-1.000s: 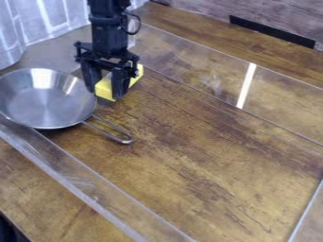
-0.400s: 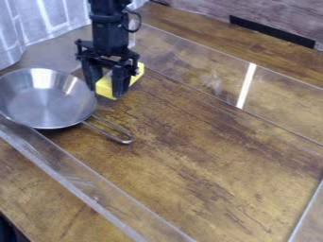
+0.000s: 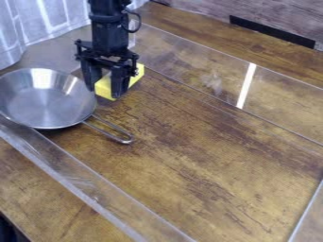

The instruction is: Put the yellow object in the silver pan

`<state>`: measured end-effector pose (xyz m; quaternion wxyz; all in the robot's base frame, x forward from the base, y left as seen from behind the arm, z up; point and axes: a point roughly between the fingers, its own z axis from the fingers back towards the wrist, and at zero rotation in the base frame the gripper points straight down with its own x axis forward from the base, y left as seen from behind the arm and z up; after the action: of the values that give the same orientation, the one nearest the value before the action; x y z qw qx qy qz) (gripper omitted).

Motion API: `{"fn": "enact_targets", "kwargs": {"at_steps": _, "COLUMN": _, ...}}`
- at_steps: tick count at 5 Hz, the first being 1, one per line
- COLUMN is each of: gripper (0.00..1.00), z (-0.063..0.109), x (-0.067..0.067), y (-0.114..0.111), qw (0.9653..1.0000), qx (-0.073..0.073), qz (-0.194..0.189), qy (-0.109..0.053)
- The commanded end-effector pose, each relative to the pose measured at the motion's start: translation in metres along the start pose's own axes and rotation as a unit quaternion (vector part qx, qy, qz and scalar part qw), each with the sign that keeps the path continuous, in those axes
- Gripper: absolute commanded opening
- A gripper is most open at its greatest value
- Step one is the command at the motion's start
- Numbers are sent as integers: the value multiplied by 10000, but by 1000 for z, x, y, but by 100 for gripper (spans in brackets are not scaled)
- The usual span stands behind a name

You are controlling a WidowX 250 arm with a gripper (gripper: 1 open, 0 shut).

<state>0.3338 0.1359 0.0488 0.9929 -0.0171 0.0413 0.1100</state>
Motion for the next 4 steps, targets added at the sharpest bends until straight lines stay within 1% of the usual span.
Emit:
{"fn": "enact_targets", "kwargs": {"at_steps": 1, "gripper": 0, "z": 38, "x": 5, "y": 1, "qw": 9987, "qx": 86, "qz": -33, "qy": -503}}
{"fn": "enact_targets", "kwargs": {"at_steps": 3, "gripper": 0, "z": 47, "x": 1, "y": 7, "qw": 9986, "qx": 99, "qz": -17, "qy": -525}}
{"fn": "enact_targets", "kwargs": {"at_steps": 4, "gripper": 0, "z": 50, "x": -3, "y": 13, "qw": 9985, "qx": 115, "qz": -2, "qy": -532}}
